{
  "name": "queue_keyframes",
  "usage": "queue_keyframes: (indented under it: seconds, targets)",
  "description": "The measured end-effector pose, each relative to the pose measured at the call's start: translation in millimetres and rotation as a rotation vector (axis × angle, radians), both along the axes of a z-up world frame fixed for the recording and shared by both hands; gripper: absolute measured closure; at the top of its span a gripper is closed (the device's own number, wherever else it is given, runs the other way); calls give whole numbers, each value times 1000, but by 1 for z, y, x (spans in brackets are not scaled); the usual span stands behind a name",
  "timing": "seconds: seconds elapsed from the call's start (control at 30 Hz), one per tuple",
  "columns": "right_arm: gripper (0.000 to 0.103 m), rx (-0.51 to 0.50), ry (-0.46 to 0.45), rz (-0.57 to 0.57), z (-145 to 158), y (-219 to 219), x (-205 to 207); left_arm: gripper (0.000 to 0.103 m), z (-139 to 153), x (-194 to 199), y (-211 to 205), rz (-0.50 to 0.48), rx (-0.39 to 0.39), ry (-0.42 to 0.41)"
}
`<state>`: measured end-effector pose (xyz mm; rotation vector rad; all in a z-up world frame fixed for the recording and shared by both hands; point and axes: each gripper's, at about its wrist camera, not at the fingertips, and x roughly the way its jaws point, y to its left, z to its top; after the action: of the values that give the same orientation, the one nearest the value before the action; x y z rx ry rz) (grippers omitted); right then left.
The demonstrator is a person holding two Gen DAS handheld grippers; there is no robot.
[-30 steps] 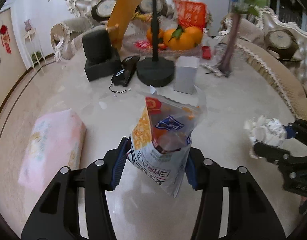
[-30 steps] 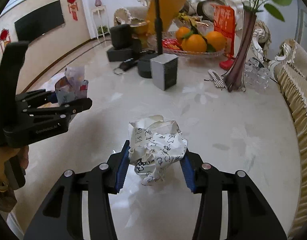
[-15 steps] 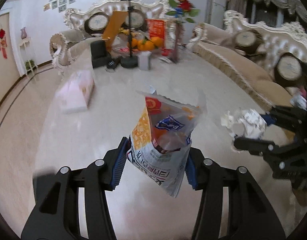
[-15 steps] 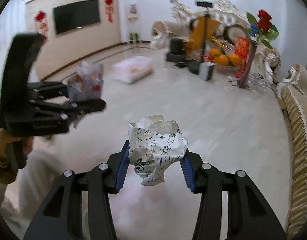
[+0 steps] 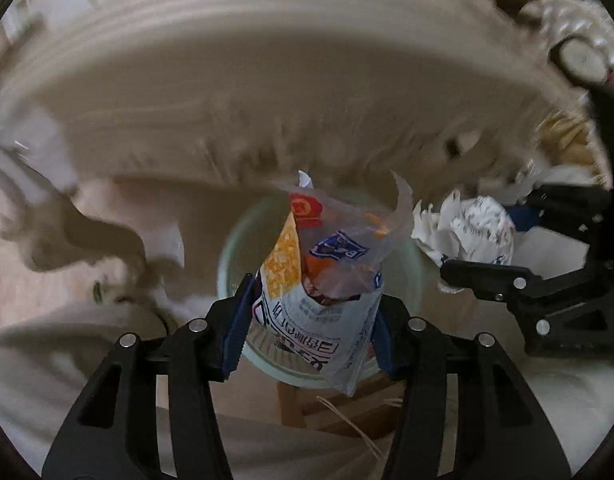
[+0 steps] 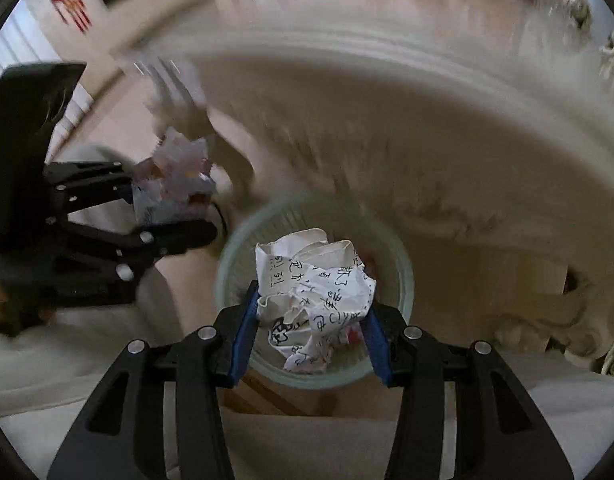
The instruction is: Collect trash
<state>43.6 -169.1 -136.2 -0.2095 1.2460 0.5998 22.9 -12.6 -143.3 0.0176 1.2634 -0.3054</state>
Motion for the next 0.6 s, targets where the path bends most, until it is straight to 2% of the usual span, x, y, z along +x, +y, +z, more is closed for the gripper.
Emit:
queue_keyframes:
  seconds: [0.03, 0.13, 0.17, 0.2, 0.23, 0.27, 0.3, 0.33, 0.4, 0.6]
  targets:
    - [57, -20, 17, -11, -12, 2, 7, 49, -18, 7, -3, 6, -1, 40]
    - [56, -54, 45, -49, -38, 4, 24, 44, -46, 17, -5, 38, 5, 105]
    - [52, -59, 55, -53, -43, 5, 28, 38, -55, 18, -3, 54, 2, 125]
    - [41, -69, 66, -64, -50, 6, 31, 30, -61, 19, -2, 73, 10, 136]
    - [24, -75, 72, -75, -53, 5, 33, 24, -65, 17, 1, 90, 33, 142]
    - [17, -71, 74, -85, -55, 4, 35, 20, -70, 15, 3, 106, 50, 147]
    - [8, -61, 75, -90, -54, 3, 31, 9, -73, 12, 5, 125, 51, 158]
    - [7, -36, 50, -97, -52, 2, 30, 6, -74, 11, 11, 146, 22, 160]
    - [7, -26, 42, -109, -48, -1, 26, 6, -71, 7, 14, 170, -25, 151]
    - [7, -33, -24, -127, -24, -10, -1, 6, -46, 0, 7, 167, 16, 67]
